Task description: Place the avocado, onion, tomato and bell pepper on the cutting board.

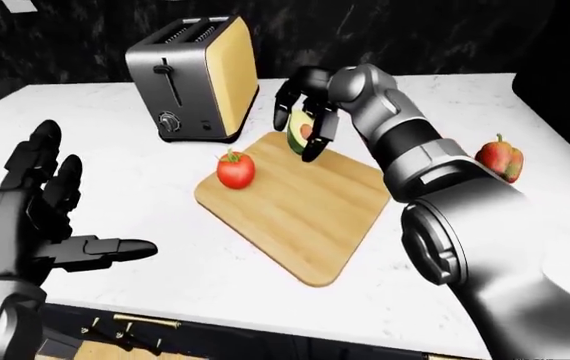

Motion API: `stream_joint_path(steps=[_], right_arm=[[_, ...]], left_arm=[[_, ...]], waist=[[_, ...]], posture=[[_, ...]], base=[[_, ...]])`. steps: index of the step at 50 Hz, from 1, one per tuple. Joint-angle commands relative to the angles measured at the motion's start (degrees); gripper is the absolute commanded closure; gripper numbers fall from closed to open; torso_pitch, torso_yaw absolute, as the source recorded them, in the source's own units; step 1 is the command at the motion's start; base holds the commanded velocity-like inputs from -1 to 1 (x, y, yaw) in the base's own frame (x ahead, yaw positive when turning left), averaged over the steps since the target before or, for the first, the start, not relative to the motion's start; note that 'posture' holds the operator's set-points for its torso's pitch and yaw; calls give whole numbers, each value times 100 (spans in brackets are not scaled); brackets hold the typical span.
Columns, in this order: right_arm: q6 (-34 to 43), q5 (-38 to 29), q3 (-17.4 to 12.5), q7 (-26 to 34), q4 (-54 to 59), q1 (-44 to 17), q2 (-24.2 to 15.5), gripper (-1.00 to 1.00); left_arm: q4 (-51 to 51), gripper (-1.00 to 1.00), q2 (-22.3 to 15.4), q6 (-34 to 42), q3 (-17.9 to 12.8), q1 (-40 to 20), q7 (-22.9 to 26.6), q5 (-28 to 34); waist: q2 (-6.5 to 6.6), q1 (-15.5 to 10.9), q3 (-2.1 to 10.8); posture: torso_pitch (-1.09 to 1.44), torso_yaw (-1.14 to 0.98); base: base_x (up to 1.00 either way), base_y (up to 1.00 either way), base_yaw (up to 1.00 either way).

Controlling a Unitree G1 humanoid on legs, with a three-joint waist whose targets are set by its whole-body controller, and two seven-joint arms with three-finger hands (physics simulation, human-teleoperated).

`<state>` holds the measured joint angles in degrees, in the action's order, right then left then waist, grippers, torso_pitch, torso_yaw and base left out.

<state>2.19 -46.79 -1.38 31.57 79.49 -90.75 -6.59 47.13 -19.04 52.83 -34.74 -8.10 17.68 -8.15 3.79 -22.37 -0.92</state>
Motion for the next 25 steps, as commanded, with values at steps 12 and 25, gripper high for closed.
stream_joint_path(steps=[12,25], right_arm=[[173,-2,41,424,-356,-336,-125,37],[133,293,21,745,-396,-326,-83,36]], left_arm=[[140,-100,-47,-220,54,-78,1,143],[85,-100,-42,-261,120,-112,44,217]], waist=[[26,-142,198],[20,-219,222]], posture=[[0,36],[0,36]], base=[[0,0,0],[0,0,0]])
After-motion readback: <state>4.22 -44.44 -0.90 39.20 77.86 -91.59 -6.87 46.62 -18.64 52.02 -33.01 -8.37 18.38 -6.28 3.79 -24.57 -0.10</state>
